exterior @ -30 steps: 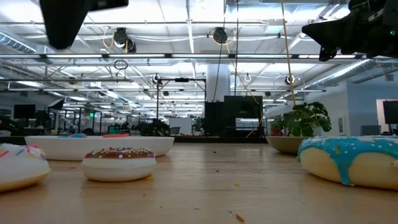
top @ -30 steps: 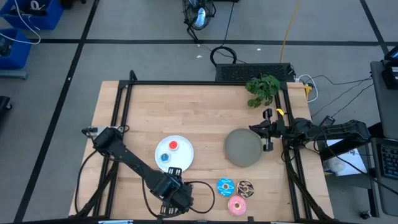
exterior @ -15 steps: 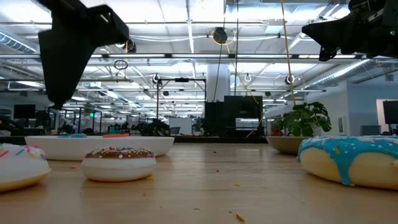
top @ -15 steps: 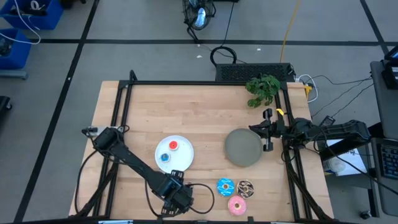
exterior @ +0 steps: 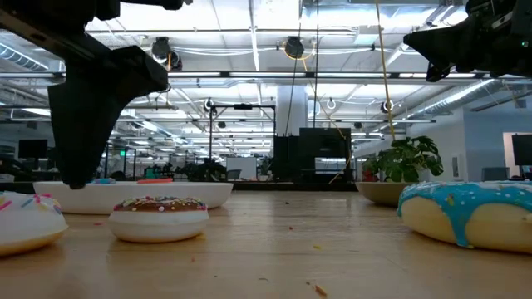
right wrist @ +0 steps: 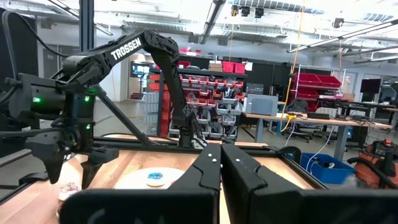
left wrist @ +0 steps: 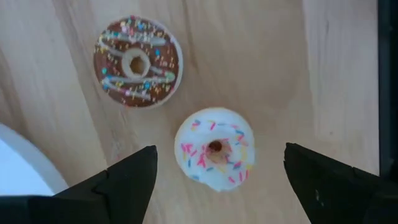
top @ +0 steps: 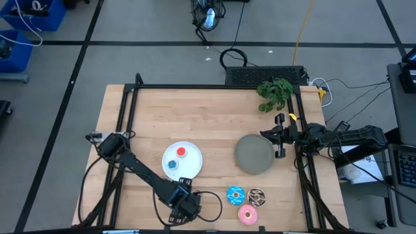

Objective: Pick & Place donuts
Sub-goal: Put the small white donut on the white plate

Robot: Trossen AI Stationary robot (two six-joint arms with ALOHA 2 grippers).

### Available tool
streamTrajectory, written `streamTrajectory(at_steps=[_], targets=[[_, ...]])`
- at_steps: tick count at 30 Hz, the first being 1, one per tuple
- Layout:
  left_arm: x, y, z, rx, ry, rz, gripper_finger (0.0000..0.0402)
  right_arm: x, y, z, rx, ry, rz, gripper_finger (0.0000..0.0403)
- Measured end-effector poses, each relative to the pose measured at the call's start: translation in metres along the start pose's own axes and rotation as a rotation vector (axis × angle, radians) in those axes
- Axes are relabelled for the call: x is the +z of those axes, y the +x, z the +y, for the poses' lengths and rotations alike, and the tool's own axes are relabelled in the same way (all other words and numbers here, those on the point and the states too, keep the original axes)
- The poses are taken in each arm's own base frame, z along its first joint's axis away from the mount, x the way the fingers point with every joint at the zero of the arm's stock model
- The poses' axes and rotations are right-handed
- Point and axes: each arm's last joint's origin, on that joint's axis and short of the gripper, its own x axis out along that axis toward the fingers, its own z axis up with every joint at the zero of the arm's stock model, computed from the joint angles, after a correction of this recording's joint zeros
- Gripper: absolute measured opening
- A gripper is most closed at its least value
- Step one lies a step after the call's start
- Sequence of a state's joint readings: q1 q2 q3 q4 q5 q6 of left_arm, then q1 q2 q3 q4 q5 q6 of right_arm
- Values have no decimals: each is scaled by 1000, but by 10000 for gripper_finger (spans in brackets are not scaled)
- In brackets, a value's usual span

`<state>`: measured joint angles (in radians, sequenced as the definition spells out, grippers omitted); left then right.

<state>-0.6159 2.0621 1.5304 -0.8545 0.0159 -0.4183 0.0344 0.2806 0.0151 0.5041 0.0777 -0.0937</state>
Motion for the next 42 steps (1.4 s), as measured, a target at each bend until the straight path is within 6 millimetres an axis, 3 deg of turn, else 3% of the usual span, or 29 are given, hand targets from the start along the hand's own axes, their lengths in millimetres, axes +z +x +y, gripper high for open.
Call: streamTrajectory(at_steps=[16, 30, 42], targets=[[-7, 18, 4, -1, -3, -24, 343, 0, 0, 0, 0, 3, 0, 0], [-7, 18, 3, -19, 3, -17, 237, 0, 0, 0, 0, 3, 0, 0], [-6, 26, 2, -42, 21, -8, 230, 0, 0, 0, 0, 3, 0, 0]])
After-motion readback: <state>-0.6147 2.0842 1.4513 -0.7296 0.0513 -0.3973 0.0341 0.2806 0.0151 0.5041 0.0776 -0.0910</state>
